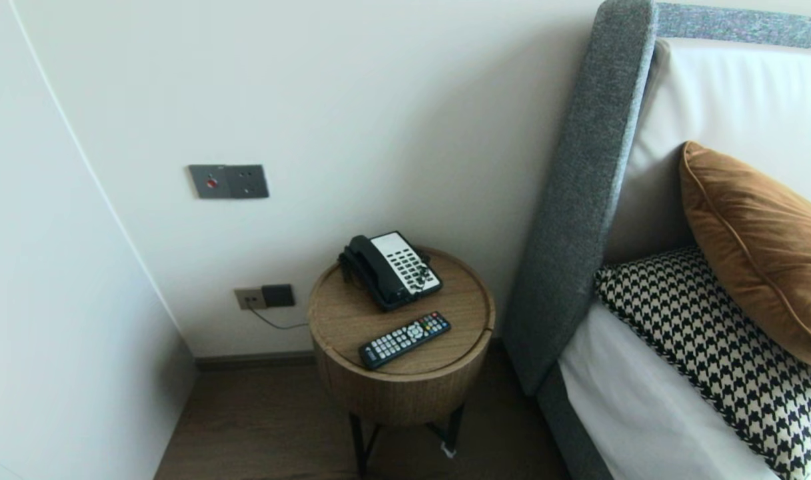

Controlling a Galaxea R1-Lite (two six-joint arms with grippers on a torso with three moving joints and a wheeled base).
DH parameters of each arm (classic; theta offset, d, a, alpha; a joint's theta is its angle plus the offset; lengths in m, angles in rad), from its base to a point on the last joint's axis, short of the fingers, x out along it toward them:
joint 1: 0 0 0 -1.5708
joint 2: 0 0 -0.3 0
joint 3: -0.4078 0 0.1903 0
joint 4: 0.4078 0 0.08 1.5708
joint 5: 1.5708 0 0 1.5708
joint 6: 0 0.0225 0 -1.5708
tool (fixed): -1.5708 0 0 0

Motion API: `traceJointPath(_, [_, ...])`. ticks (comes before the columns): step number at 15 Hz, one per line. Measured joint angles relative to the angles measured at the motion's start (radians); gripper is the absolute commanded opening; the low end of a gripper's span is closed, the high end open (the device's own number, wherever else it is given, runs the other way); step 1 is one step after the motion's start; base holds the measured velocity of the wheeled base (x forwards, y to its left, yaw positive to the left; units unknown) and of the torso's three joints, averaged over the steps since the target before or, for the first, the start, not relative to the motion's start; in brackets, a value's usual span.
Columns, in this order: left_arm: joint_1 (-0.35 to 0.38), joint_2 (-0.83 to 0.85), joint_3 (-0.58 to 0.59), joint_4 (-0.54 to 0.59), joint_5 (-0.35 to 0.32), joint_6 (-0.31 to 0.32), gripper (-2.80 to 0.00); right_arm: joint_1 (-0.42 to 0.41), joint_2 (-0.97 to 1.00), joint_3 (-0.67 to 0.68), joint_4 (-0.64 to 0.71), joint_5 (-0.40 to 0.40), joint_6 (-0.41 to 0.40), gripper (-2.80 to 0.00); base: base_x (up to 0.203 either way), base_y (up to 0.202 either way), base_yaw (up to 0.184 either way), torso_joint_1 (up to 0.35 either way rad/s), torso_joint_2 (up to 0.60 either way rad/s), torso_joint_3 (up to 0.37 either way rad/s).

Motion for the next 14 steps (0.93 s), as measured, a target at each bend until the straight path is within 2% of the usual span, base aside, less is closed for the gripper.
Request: traceJointPath(14, [0.0, 0.0, 0.0, 0.0, 0.0, 0.0, -2.8, 0.0, 0.0, 0.0, 0.0, 0.0, -0.001, -2.8, 0.0, 0.0, 0.0, 0.0, 0.0, 0.0])
